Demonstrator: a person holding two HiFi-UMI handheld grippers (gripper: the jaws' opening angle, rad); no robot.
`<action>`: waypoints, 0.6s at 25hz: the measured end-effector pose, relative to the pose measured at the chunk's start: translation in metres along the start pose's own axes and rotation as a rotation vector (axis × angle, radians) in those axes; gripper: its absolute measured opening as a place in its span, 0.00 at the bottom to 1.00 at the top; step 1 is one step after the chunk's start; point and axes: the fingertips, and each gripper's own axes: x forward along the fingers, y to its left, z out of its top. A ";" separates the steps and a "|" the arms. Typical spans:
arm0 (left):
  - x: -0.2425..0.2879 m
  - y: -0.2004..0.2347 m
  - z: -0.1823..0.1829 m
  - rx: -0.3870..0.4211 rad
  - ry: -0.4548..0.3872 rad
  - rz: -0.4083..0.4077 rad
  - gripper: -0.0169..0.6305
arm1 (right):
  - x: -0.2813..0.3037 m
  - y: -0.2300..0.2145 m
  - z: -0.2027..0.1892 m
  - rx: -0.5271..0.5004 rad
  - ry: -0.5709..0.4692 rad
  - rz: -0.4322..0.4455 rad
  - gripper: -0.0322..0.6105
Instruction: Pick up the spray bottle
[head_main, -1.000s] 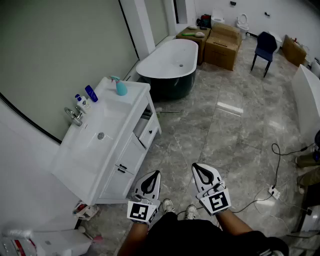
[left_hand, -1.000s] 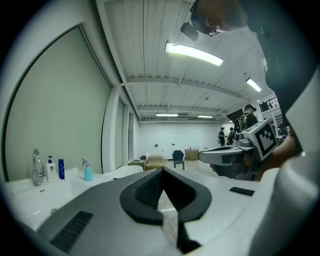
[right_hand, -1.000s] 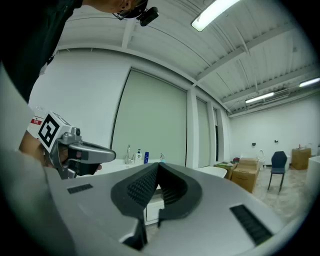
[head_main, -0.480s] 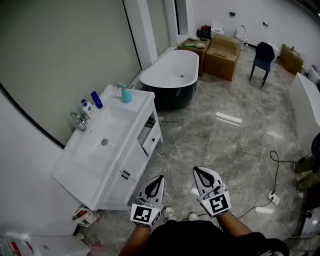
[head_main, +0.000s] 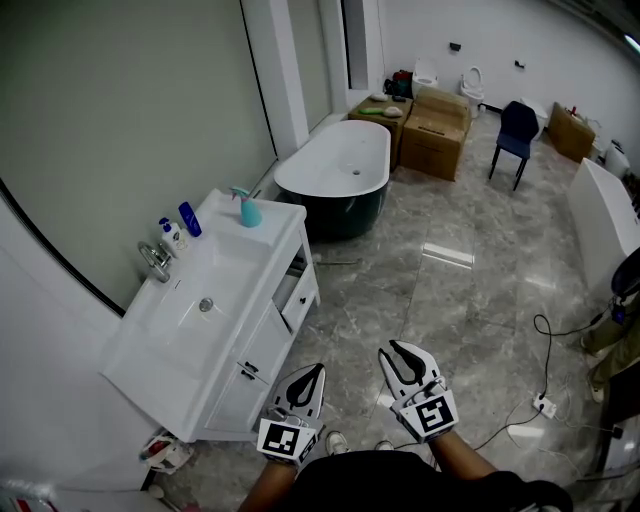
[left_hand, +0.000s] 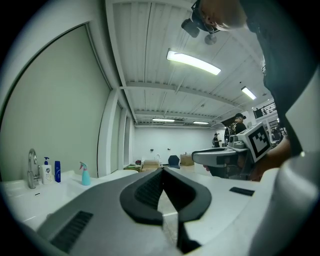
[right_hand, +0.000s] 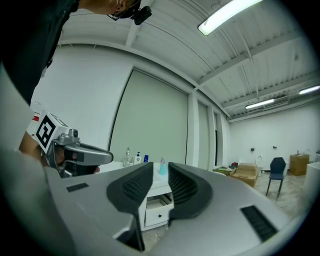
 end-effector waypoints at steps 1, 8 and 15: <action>0.000 0.004 0.000 0.000 -0.001 -0.003 0.02 | 0.005 0.002 -0.002 -0.007 0.005 0.008 0.21; -0.004 0.029 -0.007 0.000 0.010 -0.026 0.02 | 0.030 0.007 -0.001 -0.020 -0.014 -0.028 0.51; -0.014 0.052 -0.013 0.001 0.022 -0.033 0.02 | 0.046 0.023 0.003 0.031 -0.076 -0.105 0.96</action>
